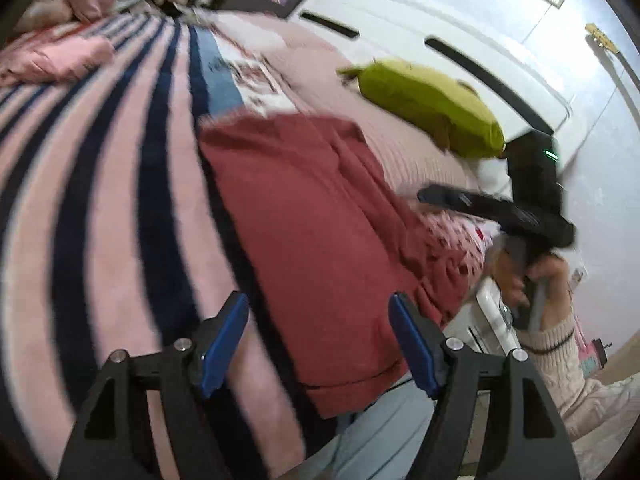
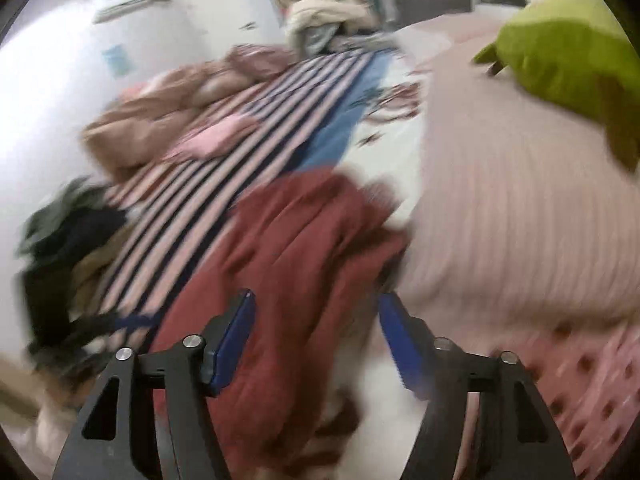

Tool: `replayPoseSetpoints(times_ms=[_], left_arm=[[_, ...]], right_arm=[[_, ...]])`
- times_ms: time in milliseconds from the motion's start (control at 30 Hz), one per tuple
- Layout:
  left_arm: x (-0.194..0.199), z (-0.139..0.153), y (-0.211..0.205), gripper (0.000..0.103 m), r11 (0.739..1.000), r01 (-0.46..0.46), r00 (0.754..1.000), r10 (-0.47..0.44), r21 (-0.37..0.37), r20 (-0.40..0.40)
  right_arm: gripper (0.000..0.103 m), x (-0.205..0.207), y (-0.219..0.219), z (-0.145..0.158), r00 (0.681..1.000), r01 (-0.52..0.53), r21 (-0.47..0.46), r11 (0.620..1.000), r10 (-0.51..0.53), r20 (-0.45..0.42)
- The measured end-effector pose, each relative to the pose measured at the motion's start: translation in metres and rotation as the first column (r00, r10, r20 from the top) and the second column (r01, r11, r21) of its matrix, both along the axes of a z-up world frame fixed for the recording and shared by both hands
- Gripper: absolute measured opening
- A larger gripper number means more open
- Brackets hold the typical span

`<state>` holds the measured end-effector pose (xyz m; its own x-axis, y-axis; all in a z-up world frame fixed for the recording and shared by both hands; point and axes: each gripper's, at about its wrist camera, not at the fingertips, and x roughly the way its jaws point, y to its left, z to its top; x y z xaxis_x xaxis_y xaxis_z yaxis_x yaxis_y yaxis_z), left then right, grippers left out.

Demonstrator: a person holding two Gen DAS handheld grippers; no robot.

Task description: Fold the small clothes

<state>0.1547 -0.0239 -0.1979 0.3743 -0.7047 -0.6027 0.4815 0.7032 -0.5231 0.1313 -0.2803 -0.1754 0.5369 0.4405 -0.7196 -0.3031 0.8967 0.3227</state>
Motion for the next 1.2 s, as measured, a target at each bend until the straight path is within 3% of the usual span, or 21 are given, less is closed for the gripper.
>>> replayPoseSetpoints(times_ms=[67,133,200,333,400,433,533,600,733,800,833,867,900,933,967,1200], left_arm=[[-0.001,-0.010,-0.012,0.069,1.000,0.031,0.999,-0.031,0.003,-0.031],[-0.006,-0.018,-0.019,0.069,0.999,0.038,0.999,-0.037,0.028,-0.035],[-0.014,-0.018,-0.020,0.069,0.998,0.053,0.999,-0.052,0.047,-0.012],[-0.024,-0.015,-0.013,0.071,0.995,0.094,0.996,-0.094,0.034,-0.008],[-0.019,-0.013,-0.009,0.070,0.996,0.085,0.996,-0.085,0.028,-0.010],[-0.013,-0.011,-0.006,0.070,0.998,0.060,0.998,-0.059,0.023,-0.008],[0.011,-0.007,0.009,0.070,0.996,0.001,0.999,-0.005,-0.093,-0.036],[0.032,-0.009,0.011,0.070,0.990,-0.005,0.998,-0.003,-0.139,-0.057],[0.076,-0.024,0.004,0.063,0.997,-0.037,0.995,0.029,-0.071,-0.099],[0.096,-0.038,0.002,0.059,0.990,-0.028,0.987,0.005,-0.140,-0.161],[0.100,-0.042,0.000,0.054,0.988,-0.025,0.985,-0.002,-0.155,-0.171],[0.102,-0.044,-0.001,0.046,0.989,-0.022,0.985,-0.004,-0.147,-0.171],[0.104,-0.045,-0.003,0.041,0.991,-0.019,0.986,-0.003,-0.129,-0.164],[0.105,-0.045,-0.003,0.027,0.992,-0.023,0.986,0.003,-0.121,-0.165],[0.106,-0.043,-0.002,0.019,0.991,-0.027,0.985,0.004,-0.128,-0.174],[0.086,0.015,0.010,0.015,0.994,0.012,1.000,-0.015,-0.105,-0.023]], right_arm=[[0.034,-0.029,0.007,-0.015,0.999,-0.035,0.052,0.998,0.036,-0.027],[0.029,-0.050,0.006,-0.037,0.997,-0.014,0.076,0.997,0.019,-0.071],[0.029,-0.067,0.002,-0.059,0.994,0.036,0.032,0.999,-0.033,-0.100],[0.025,-0.080,-0.009,-0.064,0.993,0.035,0.094,0.995,-0.024,-0.120],[0.028,-0.069,-0.014,-0.057,0.992,0.034,0.112,0.993,-0.020,-0.127],[0.035,-0.060,-0.016,-0.051,0.994,0.040,0.135,0.990,-0.024,-0.111],[0.072,-0.035,-0.018,-0.032,0.999,0.033,0.213,0.976,-0.024,-0.044],[0.073,-0.010,-0.015,-0.034,0.996,0.048,0.214,0.976,-0.032,-0.078],[0.071,0.036,0.000,-0.058,0.974,0.055,0.201,0.978,-0.008,-0.226],[0.071,0.050,0.000,-0.064,0.971,0.065,0.214,0.975,-0.012,-0.239],[0.062,0.055,0.000,-0.065,0.974,0.071,0.232,0.970,-0.017,-0.227],[0.039,0.056,0.000,-0.066,0.975,0.078,0.252,0.965,-0.021,-0.222],[0.028,0.062,0.000,-0.073,0.967,0.080,0.304,0.949,0.000,-0.253],[0.024,0.062,-0.001,-0.080,0.961,0.089,0.337,0.937,0.007,-0.275],[0.021,0.063,0.000,-0.081,0.962,0.089,0.343,0.935,0.007,-0.271],[0.014,0.047,0.012,-0.032,0.991,0.004,0.335,0.942,0.042,-0.130]])
